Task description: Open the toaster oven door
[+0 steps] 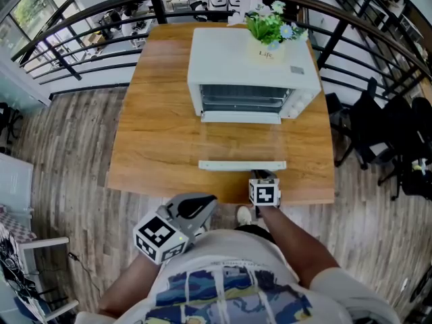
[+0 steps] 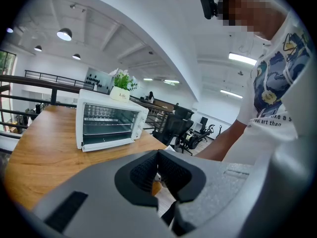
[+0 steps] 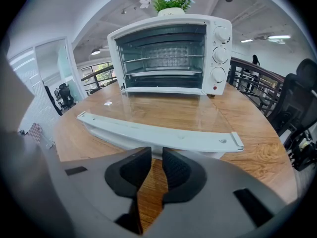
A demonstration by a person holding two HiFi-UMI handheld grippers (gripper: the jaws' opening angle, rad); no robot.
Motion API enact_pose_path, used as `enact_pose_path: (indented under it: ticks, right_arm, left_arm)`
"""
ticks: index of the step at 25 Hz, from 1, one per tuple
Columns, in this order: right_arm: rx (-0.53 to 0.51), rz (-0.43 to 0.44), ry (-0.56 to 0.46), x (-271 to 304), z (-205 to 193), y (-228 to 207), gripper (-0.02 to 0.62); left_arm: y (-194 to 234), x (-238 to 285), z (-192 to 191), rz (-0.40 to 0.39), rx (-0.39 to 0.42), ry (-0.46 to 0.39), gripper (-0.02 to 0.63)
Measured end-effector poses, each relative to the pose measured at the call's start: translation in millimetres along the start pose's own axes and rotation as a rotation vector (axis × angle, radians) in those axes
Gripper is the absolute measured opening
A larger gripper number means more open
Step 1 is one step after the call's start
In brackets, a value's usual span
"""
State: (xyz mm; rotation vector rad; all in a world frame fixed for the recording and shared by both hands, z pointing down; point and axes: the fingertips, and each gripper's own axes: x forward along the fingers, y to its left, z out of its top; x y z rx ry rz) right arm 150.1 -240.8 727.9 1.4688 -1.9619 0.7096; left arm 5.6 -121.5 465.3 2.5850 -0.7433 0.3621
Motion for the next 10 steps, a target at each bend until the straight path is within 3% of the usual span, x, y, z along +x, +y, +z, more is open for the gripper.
enact_pose_path:
  ticks: [10]
  right_arm:
    - [-0.004, -0.005, 0.006, -1.4, -2.4, -2.3, 0.063]
  left_arm:
    - [-2.0, 5.0, -0.4, 0.002, -0.002, -0.003, 0.002]
